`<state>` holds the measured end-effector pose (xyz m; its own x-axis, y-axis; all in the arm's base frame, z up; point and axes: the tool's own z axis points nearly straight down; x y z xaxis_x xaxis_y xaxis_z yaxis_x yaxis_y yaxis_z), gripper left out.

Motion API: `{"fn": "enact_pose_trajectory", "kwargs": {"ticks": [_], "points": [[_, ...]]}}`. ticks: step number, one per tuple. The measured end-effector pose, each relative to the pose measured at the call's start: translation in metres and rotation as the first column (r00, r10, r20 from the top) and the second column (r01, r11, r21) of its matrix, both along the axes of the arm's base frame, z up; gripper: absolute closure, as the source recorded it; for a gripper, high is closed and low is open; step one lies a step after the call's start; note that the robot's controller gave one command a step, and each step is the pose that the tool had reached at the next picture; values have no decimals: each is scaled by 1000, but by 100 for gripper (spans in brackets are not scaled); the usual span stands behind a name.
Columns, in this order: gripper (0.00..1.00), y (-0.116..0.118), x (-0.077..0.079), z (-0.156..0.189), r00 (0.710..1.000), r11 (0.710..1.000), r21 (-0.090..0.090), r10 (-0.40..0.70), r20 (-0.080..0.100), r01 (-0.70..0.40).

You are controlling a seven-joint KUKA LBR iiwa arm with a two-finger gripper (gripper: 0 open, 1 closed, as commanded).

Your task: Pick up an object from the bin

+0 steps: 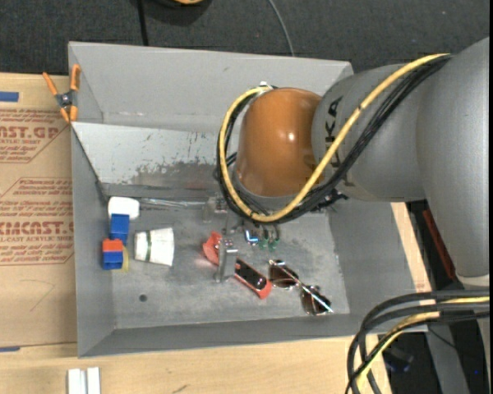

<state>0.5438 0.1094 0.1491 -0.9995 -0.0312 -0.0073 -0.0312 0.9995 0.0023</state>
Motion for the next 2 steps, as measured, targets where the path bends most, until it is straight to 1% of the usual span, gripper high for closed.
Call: {"fn": "enact_pose_trajectory", "kwargs": {"ticks": [1, 2], "points": [[0, 8, 9, -37, 1000, 1000, -2, 17, -9, -17], [0, -10, 18, -56, 1000, 1000, 4, -21, -3, 21]]}}
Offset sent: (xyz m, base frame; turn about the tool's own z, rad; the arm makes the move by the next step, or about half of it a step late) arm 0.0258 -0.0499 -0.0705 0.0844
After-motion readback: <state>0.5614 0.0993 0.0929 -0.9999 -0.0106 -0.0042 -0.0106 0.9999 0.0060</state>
